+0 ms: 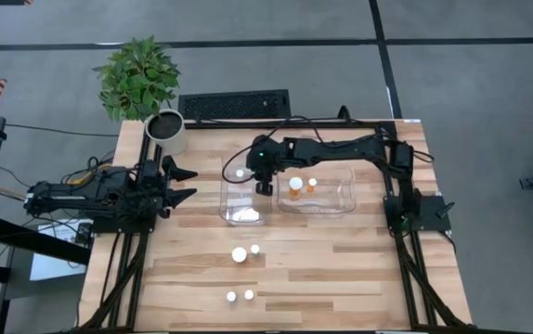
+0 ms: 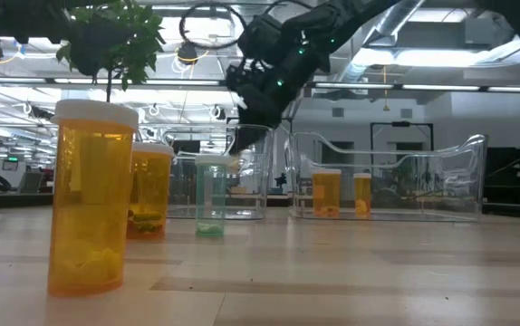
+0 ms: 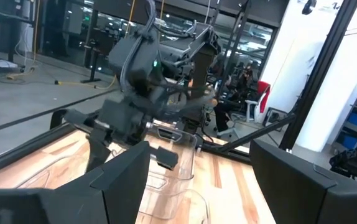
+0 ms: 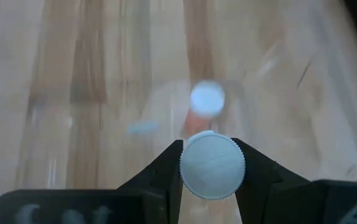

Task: Pick and place medicine bottles into bin by pill shape (circle, oval)
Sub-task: Put the yellow pill bottle into the left transparent bin

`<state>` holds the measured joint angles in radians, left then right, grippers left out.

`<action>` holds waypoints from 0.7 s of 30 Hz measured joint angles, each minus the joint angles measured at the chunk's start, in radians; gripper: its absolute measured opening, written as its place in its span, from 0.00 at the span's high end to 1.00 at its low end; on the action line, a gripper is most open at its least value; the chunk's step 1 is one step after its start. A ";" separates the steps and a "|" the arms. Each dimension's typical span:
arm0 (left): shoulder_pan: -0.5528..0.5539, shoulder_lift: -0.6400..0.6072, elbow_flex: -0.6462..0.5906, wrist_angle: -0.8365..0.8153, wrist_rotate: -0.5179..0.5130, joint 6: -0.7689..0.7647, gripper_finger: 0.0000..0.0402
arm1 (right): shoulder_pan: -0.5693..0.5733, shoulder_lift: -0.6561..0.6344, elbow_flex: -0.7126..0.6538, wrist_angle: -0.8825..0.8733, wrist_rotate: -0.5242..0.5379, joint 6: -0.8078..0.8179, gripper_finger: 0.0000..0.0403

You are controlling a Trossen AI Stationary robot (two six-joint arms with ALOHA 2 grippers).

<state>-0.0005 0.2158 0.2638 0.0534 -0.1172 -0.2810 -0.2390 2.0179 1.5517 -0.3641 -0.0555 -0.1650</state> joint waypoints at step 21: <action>0.000 0.000 0.000 -0.018 -0.002 0.008 0.33 | -0.013 0.035 0.001 0.030 0.000 0.037 0.68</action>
<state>-0.0002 0.2157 0.2638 0.0357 -0.1192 -0.2729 -0.2520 2.0526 1.5531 -0.3338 -0.0551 -0.1276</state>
